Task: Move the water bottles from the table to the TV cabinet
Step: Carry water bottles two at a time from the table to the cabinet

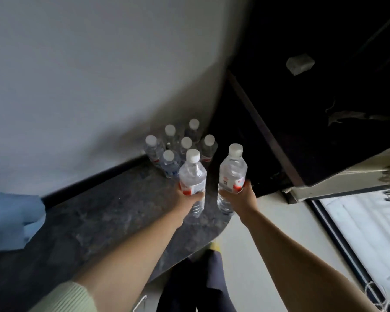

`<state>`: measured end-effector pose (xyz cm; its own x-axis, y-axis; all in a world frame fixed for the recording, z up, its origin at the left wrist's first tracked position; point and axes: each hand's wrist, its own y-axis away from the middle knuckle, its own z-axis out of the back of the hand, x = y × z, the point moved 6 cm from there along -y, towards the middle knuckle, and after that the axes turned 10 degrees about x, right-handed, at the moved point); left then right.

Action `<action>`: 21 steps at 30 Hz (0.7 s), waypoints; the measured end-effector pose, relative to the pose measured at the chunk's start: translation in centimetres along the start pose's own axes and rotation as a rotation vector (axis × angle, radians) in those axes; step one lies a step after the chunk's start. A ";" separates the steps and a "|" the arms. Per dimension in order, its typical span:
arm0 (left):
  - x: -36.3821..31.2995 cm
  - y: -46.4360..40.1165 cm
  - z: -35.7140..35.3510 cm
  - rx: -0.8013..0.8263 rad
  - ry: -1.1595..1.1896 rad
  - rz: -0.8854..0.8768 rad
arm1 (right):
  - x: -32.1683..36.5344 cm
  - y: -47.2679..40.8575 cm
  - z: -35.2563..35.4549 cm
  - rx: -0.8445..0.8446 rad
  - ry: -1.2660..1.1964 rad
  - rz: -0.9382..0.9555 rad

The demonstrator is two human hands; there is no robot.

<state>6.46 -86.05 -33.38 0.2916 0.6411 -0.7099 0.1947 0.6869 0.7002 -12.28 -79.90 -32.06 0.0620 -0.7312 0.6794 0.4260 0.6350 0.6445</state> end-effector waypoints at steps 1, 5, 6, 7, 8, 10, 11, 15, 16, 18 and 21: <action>0.6 -0.8 -0.3 -0.010 0.031 0.017 | -0.2 -1.0 -0.3 -0.007 -0.002 -0.010; 3.2 -4.6 -1.6 -0.085 0.138 0.038 | -2.2 -5.6 -2.1 -0.005 0.051 -0.006; 3.5 -5.5 -1.9 -0.100 0.146 0.024 | -2.6 -6.5 -2.4 -0.014 0.071 -0.002; 3.7 -6.2 -2.1 -0.106 0.133 0.005 | -2.9 -7.3 -2.7 -0.027 0.091 0.007; 3.7 -7.0 -2.3 -0.115 0.097 -0.021 | -3.2 -8.1 -3.0 -0.033 0.109 0.018; 3.4 -8.3 -2.6 -0.159 -0.026 -0.099 | -3.6 -9.7 -3.5 -0.037 0.116 0.045; 3.2 -9.0 -2.8 -0.188 -0.076 -0.138 | -3.8 -10.6 -3.9 -0.037 0.112 0.060; 2.0 -10.8 -3.5 -0.259 -0.117 -0.266 | -3.9 -13.1 -5.0 -0.052 0.153 0.068; 1.9 -11.2 -3.6 -0.274 -0.112 -0.278 | -4.0 -13.7 -5.2 -0.060 0.159 0.054; 2.1 -11.9 -3.7 -0.308 -0.104 -0.284 | -4.5 -14.6 -5.6 -0.075 0.180 0.030; 2.8 -12.2 -3.9 -0.334 -0.134 -0.282 | -5.2 -15.4 -5.9 -0.033 0.155 0.023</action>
<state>1.28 -91.31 -44.22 0.3933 0.3781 -0.8381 -0.0226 0.9152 0.4023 -13.87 -87.28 -47.58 0.2095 -0.7480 0.6298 0.4523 0.6451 0.6158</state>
